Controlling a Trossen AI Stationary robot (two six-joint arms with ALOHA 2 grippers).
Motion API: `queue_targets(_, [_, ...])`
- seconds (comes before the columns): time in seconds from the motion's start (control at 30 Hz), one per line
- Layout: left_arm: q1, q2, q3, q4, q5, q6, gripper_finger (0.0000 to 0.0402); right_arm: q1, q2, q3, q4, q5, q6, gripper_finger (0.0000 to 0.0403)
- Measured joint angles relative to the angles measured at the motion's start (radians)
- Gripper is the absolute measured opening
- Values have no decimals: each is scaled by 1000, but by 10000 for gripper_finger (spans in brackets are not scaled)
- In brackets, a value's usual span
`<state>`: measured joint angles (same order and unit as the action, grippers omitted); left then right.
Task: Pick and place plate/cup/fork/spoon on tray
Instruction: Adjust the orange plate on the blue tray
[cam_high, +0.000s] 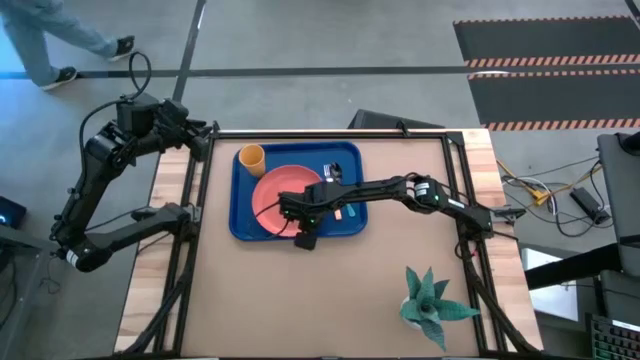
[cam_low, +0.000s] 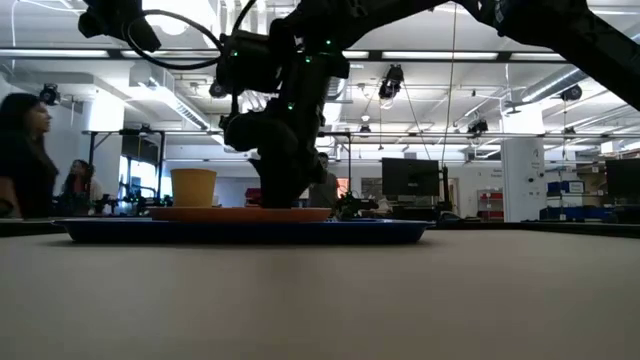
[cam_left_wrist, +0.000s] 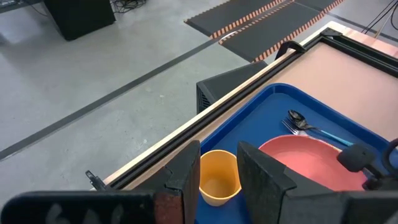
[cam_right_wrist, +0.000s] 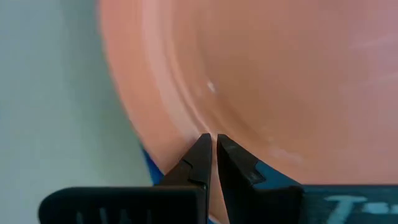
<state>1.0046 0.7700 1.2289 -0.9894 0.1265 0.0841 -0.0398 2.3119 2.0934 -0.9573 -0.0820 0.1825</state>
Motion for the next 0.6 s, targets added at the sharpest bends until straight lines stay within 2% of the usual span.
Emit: queue_targets(0.6, [0, 20, 0, 0, 0, 0, 88, 0, 0, 80, 36, 4, -20, 17])
